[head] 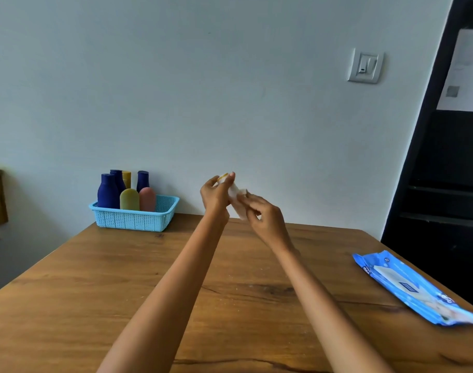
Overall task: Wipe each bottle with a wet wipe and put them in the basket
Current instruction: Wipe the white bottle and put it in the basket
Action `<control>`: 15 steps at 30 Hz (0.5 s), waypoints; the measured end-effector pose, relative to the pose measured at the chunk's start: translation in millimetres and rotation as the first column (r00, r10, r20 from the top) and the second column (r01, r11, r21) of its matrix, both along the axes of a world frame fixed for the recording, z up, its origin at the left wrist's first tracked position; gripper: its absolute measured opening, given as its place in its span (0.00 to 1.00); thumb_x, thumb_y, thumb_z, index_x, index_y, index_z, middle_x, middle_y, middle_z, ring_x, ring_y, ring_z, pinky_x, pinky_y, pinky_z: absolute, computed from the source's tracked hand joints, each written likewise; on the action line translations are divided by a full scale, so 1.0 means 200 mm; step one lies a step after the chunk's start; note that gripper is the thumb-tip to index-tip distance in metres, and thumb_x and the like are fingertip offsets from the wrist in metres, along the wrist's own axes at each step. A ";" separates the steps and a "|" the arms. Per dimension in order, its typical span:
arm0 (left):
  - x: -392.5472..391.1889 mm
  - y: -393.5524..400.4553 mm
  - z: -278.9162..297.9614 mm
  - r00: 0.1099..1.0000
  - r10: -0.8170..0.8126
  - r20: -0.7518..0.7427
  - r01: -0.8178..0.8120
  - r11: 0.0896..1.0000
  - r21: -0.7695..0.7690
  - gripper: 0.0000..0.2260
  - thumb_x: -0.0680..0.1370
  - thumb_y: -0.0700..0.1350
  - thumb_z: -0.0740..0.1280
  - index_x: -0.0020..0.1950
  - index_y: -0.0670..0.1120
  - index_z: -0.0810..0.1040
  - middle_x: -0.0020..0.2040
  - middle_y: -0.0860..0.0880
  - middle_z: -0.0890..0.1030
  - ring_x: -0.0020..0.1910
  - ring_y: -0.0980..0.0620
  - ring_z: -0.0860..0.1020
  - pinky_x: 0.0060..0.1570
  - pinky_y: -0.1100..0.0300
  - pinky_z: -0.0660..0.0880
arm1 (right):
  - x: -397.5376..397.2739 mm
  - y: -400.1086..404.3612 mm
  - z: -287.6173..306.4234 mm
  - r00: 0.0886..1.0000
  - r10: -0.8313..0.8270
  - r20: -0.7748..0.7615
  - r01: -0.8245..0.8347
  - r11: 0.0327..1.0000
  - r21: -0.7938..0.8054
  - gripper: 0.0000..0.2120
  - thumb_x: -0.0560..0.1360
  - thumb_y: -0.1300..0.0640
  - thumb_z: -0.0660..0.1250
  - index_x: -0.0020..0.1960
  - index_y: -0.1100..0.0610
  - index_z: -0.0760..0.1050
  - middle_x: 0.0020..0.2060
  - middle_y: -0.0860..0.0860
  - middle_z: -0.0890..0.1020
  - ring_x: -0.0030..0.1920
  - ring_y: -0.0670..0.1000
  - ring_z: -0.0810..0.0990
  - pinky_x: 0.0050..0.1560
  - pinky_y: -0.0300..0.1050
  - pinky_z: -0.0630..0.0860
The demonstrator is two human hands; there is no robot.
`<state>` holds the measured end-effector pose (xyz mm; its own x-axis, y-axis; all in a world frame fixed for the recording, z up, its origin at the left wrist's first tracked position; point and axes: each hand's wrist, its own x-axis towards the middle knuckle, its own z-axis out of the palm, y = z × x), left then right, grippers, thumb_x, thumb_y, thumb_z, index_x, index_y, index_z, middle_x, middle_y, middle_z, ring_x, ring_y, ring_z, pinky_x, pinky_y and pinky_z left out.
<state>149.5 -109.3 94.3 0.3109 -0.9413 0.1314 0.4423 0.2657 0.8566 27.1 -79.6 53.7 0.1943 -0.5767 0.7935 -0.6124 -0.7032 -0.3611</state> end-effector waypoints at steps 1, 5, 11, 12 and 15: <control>0.02 -0.01 -0.01 1.000 0.016 -0.012 -0.016 1.000 0.015 0.26 0.72 0.44 0.74 0.67 0.38 0.71 0.57 0.39 0.79 0.54 0.44 0.79 0.53 0.49 0.79 | -0.01 -0.01 -0.02 0.999 -0.030 -0.035 0.029 0.999 -0.026 0.14 0.76 0.63 0.63 0.60 0.55 0.79 0.58 0.53 0.81 0.58 0.50 0.80 0.54 0.43 0.78; 0.04 -0.01 -0.03 0.998 0.052 -0.029 -0.049 0.995 0.081 0.27 0.72 0.43 0.74 0.67 0.39 0.70 0.58 0.40 0.77 0.55 0.42 0.77 0.51 0.49 0.78 | -0.03 0.00 -0.02 0.977 -0.214 -0.001 0.214 0.976 -0.026 0.11 0.74 0.63 0.62 0.39 0.60 0.82 0.43 0.51 0.85 0.42 0.51 0.83 0.38 0.42 0.78; 0.00 -0.01 -0.02 0.999 -0.029 0.045 0.026 0.997 0.073 0.24 0.71 0.45 0.74 0.64 0.39 0.74 0.56 0.41 0.80 0.53 0.43 0.79 0.46 0.51 0.79 | 0.03 0.00 0.04 0.991 -0.104 -0.084 0.094 0.989 -0.113 0.16 0.77 0.63 0.60 0.63 0.59 0.75 0.63 0.54 0.77 0.63 0.50 0.74 0.60 0.40 0.71; -0.01 -0.01 -0.03 0.998 -0.042 0.040 0.039 0.996 0.078 0.23 0.72 0.45 0.74 0.63 0.40 0.75 0.55 0.41 0.81 0.52 0.43 0.80 0.48 0.50 0.79 | 0.05 0.01 0.03 0.988 -0.074 -0.136 0.061 0.993 -0.098 0.18 0.78 0.61 0.59 0.67 0.58 0.72 0.66 0.53 0.74 0.66 0.50 0.71 0.62 0.39 0.68; 0.01 0.00 -0.02 1.000 -0.023 0.002 0.023 0.996 0.089 0.22 0.71 0.45 0.74 0.62 0.40 0.75 0.53 0.41 0.80 0.51 0.43 0.80 0.52 0.49 0.79 | 0.06 0.02 0.00 0.977 -0.047 -0.209 0.023 0.993 -0.116 0.18 0.79 0.54 0.58 0.68 0.55 0.72 0.67 0.51 0.74 0.65 0.50 0.72 0.58 0.40 0.71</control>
